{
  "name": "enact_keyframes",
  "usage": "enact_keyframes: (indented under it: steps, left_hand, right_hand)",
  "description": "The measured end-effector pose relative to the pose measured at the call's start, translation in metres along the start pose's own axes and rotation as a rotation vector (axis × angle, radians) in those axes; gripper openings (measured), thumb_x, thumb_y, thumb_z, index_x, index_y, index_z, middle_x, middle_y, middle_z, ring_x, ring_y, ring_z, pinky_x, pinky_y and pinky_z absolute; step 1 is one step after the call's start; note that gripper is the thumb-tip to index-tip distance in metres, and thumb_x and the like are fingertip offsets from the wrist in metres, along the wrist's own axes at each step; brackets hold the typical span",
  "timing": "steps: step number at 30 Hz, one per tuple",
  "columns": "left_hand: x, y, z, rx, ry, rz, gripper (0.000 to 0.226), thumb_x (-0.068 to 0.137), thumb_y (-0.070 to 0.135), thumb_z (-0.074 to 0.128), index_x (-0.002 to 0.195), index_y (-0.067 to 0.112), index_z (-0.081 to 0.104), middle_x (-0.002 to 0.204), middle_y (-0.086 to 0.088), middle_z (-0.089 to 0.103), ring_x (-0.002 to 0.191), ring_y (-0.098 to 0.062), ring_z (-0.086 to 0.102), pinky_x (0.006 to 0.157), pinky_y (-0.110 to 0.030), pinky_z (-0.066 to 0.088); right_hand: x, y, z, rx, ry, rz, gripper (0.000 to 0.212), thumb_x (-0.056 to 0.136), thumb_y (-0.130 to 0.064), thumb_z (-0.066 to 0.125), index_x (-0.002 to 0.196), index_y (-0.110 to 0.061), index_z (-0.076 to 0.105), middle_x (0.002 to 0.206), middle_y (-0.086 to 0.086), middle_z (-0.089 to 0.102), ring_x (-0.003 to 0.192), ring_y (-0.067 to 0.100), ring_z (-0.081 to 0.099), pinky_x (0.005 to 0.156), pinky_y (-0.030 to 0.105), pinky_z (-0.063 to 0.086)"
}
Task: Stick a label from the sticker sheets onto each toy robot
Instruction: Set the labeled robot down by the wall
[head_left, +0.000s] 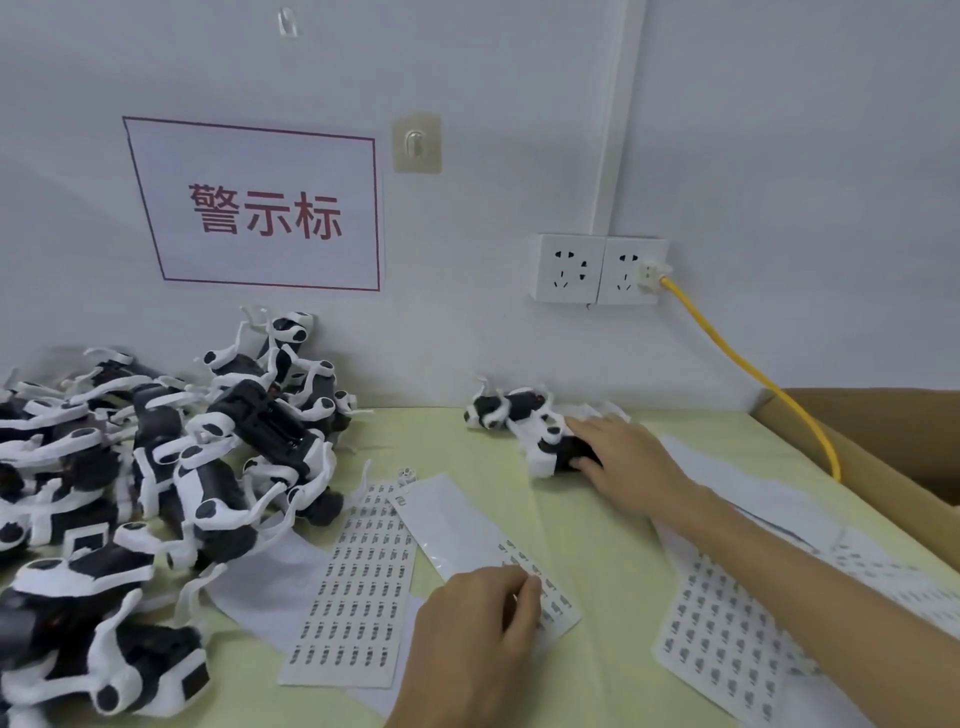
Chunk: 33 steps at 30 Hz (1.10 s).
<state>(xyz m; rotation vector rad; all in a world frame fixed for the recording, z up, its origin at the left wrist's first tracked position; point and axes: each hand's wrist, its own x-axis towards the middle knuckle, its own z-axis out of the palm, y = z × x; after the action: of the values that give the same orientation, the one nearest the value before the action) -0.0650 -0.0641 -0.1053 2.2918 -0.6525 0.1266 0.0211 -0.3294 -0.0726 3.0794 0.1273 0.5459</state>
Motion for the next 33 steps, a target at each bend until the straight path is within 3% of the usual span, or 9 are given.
enact_keyframes:
  steps: [4,9,11,15,19,23,26,28,33]
  left_hand:
    - [0.001,0.002,-0.002,0.020,-0.004,0.004,0.042,0.107,0.044,0.042,0.084,0.013,0.059,0.077,-0.001,0.065,0.075,-0.017,0.058,0.070,-0.027,0.045]
    - [-0.002,0.001,-0.004,-0.032,-0.011,0.000,0.042,0.107,0.041,0.044,0.081,0.009,0.057,0.077,-0.005,0.064,0.075,-0.021,0.057,0.070,-0.032,0.045]
    - [-0.002,0.001,-0.003,-0.023,0.003,0.009,0.042,0.107,0.042,0.044,0.083,0.010,0.059,0.079,-0.005,0.065,0.078,-0.021,0.058,0.070,-0.030,0.044]
    - [0.001,0.000,-0.001,0.037,-0.017,0.002,0.041,0.107,0.044,0.042,0.086,0.016,0.062,0.081,0.002,0.067,0.078,-0.014,0.059,0.069,-0.024,0.044]
    - [0.003,0.002,-0.002,0.057,-0.033,-0.002,0.039,0.107,0.044,0.042,0.074,0.025,0.054,0.068,0.007,0.055,0.063,-0.006,0.051,0.062,-0.016,0.039]
    - [0.004,-0.001,0.002,0.015,0.004,-0.039,0.040,0.106,0.044,0.044,0.088,0.015,0.065,0.080,0.003,0.069,0.075,-0.013,0.060,0.070,-0.022,0.045]
    - [0.003,-0.001,0.002,0.020,-0.004,-0.031,0.039,0.106,0.044,0.044,0.089,0.015,0.064,0.084,0.000,0.069,0.080,-0.015,0.061,0.066,-0.021,0.042]
    - [0.003,-0.001,0.001,0.032,-0.017,-0.022,0.037,0.105,0.042,0.046,0.089,0.014,0.063,0.083,-0.002,0.068,0.079,-0.017,0.061,0.062,-0.023,0.039]
    - [0.000,-0.003,-0.004,-0.083,-0.005,-0.019,0.039,0.105,0.035,0.051,0.079,0.009,0.064,0.073,-0.006,0.066,0.071,-0.021,0.059,0.062,-0.029,0.040]
  right_hand:
    - [0.039,0.007,-0.007,-0.087,0.000,-0.010,0.035,0.101,-0.034,0.053,0.135,-0.034,0.056,0.125,-0.011,0.061,0.127,0.014,0.047,0.094,0.035,0.035]
    - [0.040,0.026,-0.023,-0.076,-0.072,0.029,0.023,0.099,-0.034,0.058,0.120,-0.028,0.066,0.111,-0.005,0.066,0.113,0.023,0.054,0.084,0.037,0.043]
    - [0.032,0.044,-0.030,-0.068,0.039,0.151,0.023,0.099,-0.030,0.060,0.120,-0.023,0.067,0.108,0.001,0.064,0.111,0.025,0.054,0.078,0.039,0.048]
    - [0.022,0.075,-0.029,0.100,0.200,0.550,0.027,0.088,0.003,0.062,0.113,-0.004,0.070,0.103,0.018,0.062,0.100,0.039,0.058,0.070,0.041,0.050]
    - [0.012,0.085,-0.008,0.384,0.232,0.690,0.045,0.082,0.015,0.056,0.125,0.006,0.064,0.122,0.029,0.062,0.111,0.044,0.059,0.088,0.043,0.048]
    - [0.022,0.048,0.005,0.200,0.299,0.517,0.068,0.091,0.008,0.053,0.155,-0.003,0.032,0.162,0.021,0.025,0.150,0.037,0.024,0.120,0.050,0.025]
    - [0.048,-0.008,0.010,0.164,0.165,0.024,0.073,0.097,-0.011,0.053,0.161,-0.024,0.020,0.170,0.006,0.008,0.157,0.028,0.008,0.124,0.048,0.017]
    - [0.067,-0.041,0.022,-0.030,0.026,-0.220,0.074,0.098,-0.022,0.053,0.162,-0.030,0.017,0.171,0.003,-0.001,0.157,0.027,0.003,0.121,0.049,0.016]
    - [0.082,-0.037,0.043,-0.327,-0.066,-0.233,0.067,0.098,-0.015,0.048,0.158,-0.032,0.024,0.170,0.002,-0.012,0.154,0.032,0.010,0.124,0.049,0.013]
